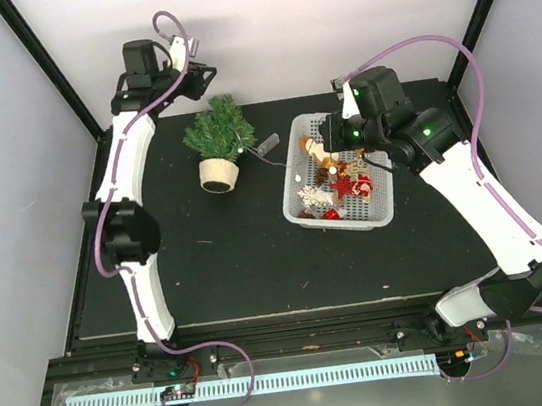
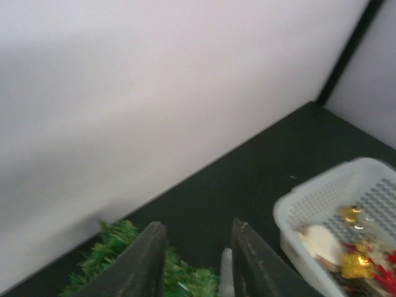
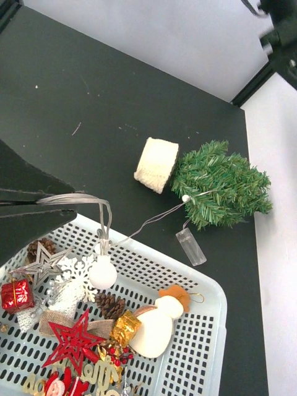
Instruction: Decorate the small christmas tree
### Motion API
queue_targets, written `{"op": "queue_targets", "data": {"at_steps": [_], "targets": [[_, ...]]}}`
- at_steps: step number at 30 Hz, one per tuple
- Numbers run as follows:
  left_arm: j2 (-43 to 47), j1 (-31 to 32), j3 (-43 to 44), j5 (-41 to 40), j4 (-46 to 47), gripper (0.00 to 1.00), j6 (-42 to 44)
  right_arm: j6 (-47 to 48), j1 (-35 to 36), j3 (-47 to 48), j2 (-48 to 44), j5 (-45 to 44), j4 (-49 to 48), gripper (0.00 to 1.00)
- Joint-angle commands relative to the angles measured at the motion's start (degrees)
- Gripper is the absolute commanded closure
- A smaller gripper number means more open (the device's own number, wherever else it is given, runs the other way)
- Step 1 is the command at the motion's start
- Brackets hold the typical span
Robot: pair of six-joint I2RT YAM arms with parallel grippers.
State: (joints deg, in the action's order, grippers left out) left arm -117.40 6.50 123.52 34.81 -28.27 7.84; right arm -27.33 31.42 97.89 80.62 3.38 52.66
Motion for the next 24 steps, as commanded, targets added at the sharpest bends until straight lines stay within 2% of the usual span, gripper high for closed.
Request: {"op": "queue_targets", "data": {"at_steps": [1, 2, 3, 10, 12, 16, 19, 24], "targets": [[-14.3, -0.2, 17.1, -7.5, -16.3, 0.58, 0.3, 0.6, 0.3, 0.3, 0.0, 0.8, -1.6, 0.99], [-16.6, -0.2, 21.2, -7.8, -18.1, 0.53, 0.1, 0.5, 0.2, 0.4, 0.1, 0.6, -1.6, 0.99], [-18.1, -0.1, 21.7, -8.1, -18.4, 0.52, 0.1, 0.5, 0.2, 0.3, 0.1, 0.5, -1.6, 0.99], [-22.9, 0.4, 21.1, -8.4, -16.1, 0.51, -0.6, -0.2, 0.2, -2.2, -0.1, 0.0, -1.9, 0.99], [-24.1, 0.4, 21.5, -8.4, -16.1, 0.56, -0.6, -0.5, 0.2, -3.1, -0.2, 0.0, -2.4, 0.99], [-26.1, 0.5, 21.7, -5.9, -16.2, 0.84, -0.5, -0.8, 0.2, -4.2, 0.1, 0.1, -2.6, 0.99], [-27.2, 0.8, 21.8, -3.7, -16.4, 0.96, -0.5, -0.6, 0.2, -4.2, 0.6, -0.1, -2.4, 0.99], [-28.4, 0.7, 21.8, -2.1, -16.3, 0.99, -1.5, -0.3, 0.2, -3.5, 2.0, -0.4, -2.2, 0.99]]}}
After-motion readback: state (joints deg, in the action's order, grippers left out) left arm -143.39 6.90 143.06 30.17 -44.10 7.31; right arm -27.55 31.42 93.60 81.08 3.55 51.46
